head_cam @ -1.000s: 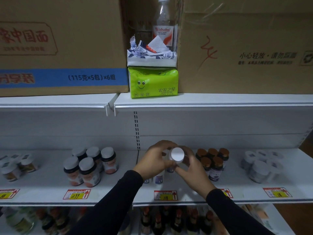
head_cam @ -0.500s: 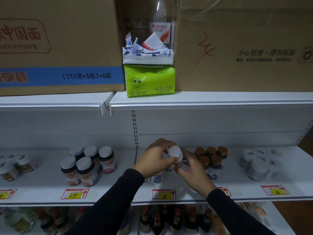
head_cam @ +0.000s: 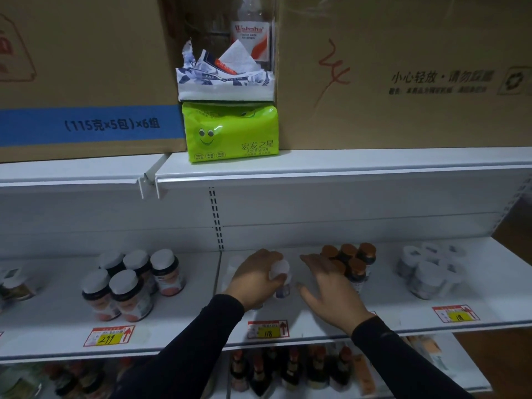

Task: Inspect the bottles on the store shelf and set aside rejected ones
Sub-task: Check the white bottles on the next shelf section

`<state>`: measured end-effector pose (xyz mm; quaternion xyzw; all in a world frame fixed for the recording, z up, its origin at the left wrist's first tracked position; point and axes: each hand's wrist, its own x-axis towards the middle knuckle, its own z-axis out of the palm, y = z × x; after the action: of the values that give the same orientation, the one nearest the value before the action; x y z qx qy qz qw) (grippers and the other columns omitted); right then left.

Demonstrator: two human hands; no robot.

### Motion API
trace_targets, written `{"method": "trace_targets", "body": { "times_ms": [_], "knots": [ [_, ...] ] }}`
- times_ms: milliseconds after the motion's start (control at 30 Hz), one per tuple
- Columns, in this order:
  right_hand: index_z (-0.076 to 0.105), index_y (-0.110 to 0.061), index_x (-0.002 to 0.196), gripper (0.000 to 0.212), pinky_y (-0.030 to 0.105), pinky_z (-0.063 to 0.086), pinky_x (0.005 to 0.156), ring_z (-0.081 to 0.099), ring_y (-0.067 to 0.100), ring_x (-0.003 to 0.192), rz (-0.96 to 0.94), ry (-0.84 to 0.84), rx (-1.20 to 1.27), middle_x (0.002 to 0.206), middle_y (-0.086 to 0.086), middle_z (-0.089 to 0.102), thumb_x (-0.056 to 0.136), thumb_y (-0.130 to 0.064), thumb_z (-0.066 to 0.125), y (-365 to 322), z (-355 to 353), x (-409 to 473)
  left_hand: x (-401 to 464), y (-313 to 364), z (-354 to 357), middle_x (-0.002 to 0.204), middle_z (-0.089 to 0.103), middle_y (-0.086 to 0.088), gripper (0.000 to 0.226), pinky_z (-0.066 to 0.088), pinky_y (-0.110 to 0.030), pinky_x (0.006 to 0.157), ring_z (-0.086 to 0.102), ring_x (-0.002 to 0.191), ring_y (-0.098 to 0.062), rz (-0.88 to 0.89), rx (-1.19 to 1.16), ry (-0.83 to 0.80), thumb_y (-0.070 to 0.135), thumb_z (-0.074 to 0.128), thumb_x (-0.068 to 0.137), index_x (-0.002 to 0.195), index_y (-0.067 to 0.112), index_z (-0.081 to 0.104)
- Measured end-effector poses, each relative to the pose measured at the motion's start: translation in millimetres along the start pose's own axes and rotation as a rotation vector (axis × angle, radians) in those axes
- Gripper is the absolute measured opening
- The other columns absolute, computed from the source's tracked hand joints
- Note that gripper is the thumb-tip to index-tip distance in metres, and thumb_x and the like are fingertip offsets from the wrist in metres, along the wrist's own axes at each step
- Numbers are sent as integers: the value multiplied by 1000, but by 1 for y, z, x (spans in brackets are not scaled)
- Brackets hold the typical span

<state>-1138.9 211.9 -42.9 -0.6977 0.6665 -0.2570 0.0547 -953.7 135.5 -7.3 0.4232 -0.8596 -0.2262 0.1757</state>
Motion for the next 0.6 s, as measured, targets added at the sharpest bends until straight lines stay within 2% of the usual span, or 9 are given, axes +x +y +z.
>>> {"method": "trace_targets", "body": {
  "times_ms": [167,467,600],
  "knots": [
    [42,-17,145,60,30,38,106,44,24,131,13,30,-75,145,7,45,93,-43,53,6,3,-1,1,-9,12,138,52,-1,47,34,-31,104,43,125,-22,-20,136,-6,36,54,94,139,23,48],
    [45,-13,144,60,32,35,108,44,26,133,7,24,-109,146,9,46,92,-44,51,10,2,-3,1,-20,34,124,61,-2,41,35,-31,98,49,116,-22,-9,300,21,40,52,94,131,22,55],
    [46,-13,143,61,32,35,108,44,26,134,12,28,-110,146,10,47,92,-46,50,11,4,-3,2,-22,38,125,62,-2,41,34,-32,97,50,116,-23,-20,308,30,42,51,95,131,21,56]
  ]
}}
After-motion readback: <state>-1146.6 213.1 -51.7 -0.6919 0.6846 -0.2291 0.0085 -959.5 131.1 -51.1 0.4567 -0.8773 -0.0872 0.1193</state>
